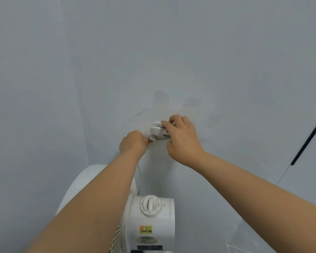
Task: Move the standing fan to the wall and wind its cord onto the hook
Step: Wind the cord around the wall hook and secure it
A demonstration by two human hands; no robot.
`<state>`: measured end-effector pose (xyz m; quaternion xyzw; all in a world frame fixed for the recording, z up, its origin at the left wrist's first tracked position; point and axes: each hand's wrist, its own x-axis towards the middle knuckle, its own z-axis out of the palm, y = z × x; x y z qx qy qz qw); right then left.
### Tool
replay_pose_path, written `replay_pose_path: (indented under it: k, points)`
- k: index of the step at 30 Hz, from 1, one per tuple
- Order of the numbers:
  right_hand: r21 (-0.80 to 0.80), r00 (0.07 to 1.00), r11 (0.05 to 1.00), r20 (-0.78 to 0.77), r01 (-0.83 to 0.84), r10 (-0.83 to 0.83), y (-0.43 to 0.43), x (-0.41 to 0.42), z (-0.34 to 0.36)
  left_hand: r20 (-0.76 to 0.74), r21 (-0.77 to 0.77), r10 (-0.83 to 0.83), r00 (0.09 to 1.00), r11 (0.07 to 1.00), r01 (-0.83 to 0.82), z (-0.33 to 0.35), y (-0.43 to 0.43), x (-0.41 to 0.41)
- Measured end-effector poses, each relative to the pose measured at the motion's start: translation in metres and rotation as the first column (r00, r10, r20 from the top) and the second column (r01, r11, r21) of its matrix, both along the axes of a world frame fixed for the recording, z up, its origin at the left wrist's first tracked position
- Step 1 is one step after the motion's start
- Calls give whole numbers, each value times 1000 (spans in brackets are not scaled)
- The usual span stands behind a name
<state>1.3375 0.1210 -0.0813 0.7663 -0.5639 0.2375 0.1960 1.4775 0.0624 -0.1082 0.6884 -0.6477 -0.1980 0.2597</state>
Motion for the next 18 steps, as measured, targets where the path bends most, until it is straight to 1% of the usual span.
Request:
replay_pose_path:
  k: [2,3,4,6,7,8,9,10,11,12,14,16,18]
  points:
    - [35,1000,999,14,-11,11,1,0,2,11,3,69,998,998,-69,2,1,3]
    - [48,1000,999,12,-21,21,2,0,4,-12,14,81,997,997,-81,2,0,4]
    - [61,999,998,13,-33,32,1,0,6,-49,24,79,996,997,-78,2,-2,5]
    - [98,999,994,-1,-53,53,1,-3,11,-194,43,47,980,998,-39,6,-5,6]
    - [115,998,992,-14,-54,56,1,-3,13,-304,43,33,952,999,-21,7,-8,6]
    - [126,998,991,-23,-53,57,1,-3,14,-438,43,21,899,999,-2,7,-9,7]
    - [124,998,990,-25,-62,65,1,-4,16,-564,54,19,825,998,14,10,-8,7]
    - [121,997,990,-20,-68,71,1,-4,16,-661,64,19,750,997,31,11,-7,8]
    - [120,997,990,-15,-70,72,1,-3,16,-719,68,14,695,996,50,12,-6,10]
    - [121,998,991,-17,-66,68,1,-3,16,-752,66,6,659,996,66,12,-6,12]
    - [118,998,991,-23,-60,63,1,-3,14,-790,49,-8,614,996,76,12,-5,16]
    - [117,998,992,-14,-52,54,2,-2,14,-800,19,-15,600,999,51,11,-7,16]
    - [114,998,992,-9,-56,57,2,-2,14,-789,-11,-13,614,1000,8,10,-9,13]
